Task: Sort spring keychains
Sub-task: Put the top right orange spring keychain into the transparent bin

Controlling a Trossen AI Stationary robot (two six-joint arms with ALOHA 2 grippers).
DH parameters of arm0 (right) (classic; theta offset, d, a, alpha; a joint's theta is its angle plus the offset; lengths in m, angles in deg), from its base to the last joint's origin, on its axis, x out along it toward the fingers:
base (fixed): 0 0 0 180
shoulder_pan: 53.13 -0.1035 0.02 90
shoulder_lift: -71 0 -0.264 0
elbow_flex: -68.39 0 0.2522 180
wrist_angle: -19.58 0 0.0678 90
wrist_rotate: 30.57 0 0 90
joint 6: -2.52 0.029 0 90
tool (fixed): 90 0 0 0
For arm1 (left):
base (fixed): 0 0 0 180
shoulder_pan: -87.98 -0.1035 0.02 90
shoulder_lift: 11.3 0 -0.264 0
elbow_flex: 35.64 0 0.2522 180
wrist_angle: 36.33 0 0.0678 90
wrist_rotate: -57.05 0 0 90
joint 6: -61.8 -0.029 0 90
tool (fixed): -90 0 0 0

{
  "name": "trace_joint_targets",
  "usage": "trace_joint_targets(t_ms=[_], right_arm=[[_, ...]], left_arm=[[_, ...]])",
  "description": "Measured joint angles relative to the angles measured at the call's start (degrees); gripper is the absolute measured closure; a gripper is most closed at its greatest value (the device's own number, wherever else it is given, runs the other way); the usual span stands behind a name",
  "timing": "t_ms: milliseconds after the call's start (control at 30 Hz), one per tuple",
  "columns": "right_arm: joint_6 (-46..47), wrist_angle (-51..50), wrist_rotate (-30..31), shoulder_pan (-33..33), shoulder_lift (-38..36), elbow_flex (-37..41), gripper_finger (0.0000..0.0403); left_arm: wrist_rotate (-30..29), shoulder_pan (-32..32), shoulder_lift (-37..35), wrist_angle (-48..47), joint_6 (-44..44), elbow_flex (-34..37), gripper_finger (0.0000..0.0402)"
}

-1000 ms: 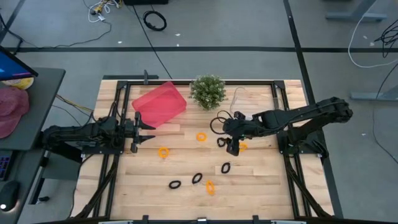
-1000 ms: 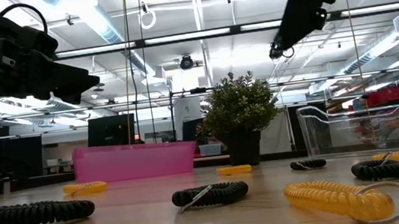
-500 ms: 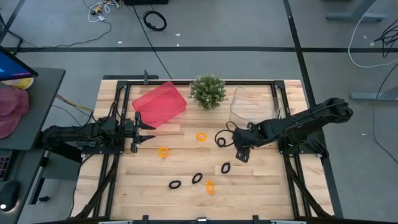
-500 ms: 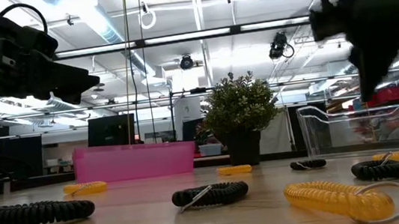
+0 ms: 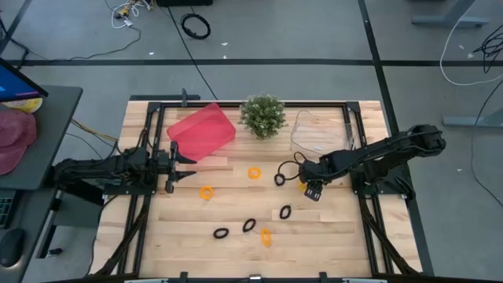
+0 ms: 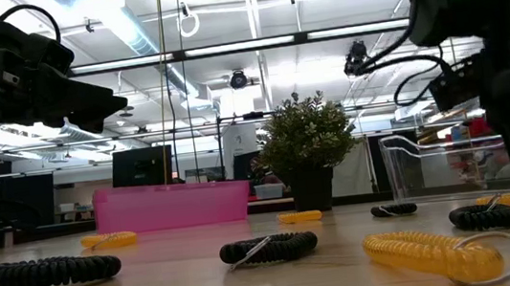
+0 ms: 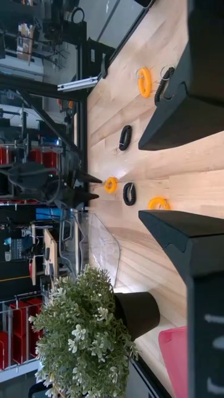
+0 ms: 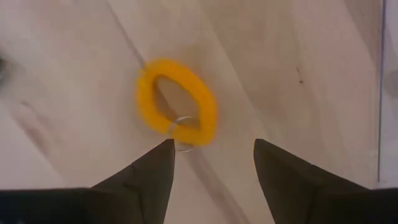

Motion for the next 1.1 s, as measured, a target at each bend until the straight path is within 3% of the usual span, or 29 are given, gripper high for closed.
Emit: trace_joint_targets(t_ms=[367,733,1100], right_arm=[[-4.0,7.8,0.1,3.8,0.0,2.8,0.018],[-5.2,8.8,4.0,3.7,0.0,2.8,0.018],[-6.2,10.5,2.6,1.8,0.0,2.8,0.018]], left_arm=[[0.0,0.0,0.0,0.0,0.0,0.0,0.023],[0.0,0.0,0.0,0.0,0.0,0.0,0.023],[0.0,0.0,0.0,0.0,0.0,0.0,0.023]])
